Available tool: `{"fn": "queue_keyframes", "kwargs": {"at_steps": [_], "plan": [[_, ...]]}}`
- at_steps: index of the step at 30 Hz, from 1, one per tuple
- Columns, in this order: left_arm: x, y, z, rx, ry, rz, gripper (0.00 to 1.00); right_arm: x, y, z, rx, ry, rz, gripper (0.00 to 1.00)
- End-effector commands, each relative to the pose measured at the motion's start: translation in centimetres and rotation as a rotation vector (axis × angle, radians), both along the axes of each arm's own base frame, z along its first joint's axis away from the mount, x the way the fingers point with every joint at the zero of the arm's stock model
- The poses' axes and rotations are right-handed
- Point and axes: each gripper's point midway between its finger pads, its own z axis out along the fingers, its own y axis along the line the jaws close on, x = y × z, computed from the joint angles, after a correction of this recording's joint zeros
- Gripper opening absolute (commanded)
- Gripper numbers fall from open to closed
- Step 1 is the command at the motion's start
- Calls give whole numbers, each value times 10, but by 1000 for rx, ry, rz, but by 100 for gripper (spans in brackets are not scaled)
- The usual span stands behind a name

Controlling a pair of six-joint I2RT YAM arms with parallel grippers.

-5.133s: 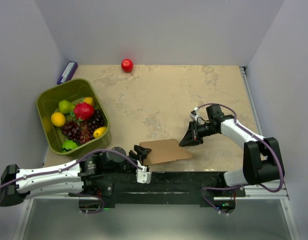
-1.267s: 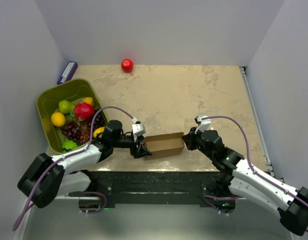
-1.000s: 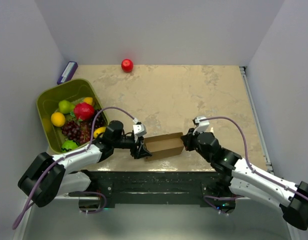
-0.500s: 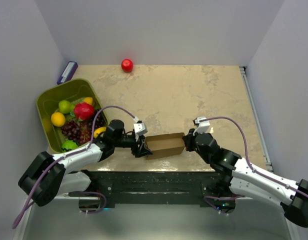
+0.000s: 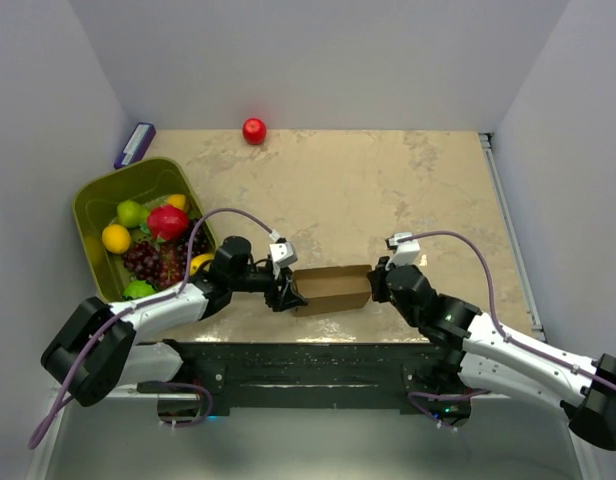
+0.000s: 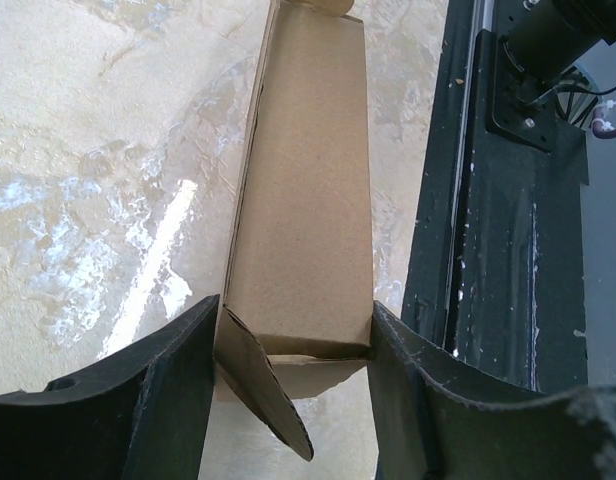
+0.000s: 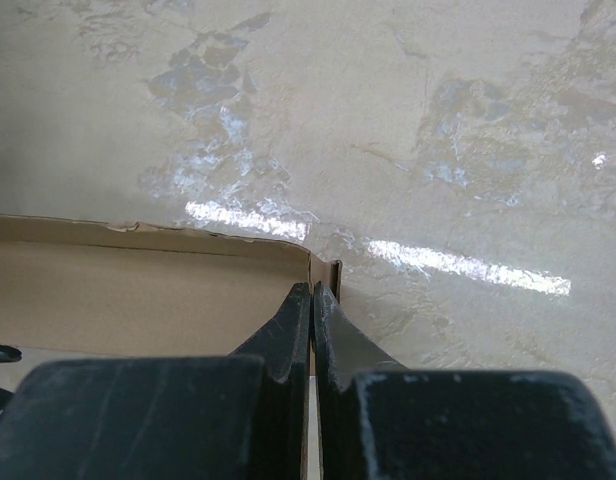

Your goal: Fold the paper box

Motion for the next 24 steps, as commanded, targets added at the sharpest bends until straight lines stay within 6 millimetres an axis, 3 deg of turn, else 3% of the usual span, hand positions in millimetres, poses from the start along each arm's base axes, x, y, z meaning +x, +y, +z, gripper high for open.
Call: {"fn": "queue_keyframes", "kwargs": {"at_steps": [1, 5, 14, 24], "plan": [[41, 11, -3, 68, -43, 180, 39, -3, -2, 4, -12, 21, -16, 0], [41, 9, 0, 59, -41, 177, 51, -3, 3, 4, 8, 20, -15, 0], [50, 15, -3, 100, -18, 248, 55, -3, -3, 0, -52, 31, -46, 0], [46, 15, -5, 94, -6, 239, 52, -1, -10, 2, -80, 53, -108, 0]]}}
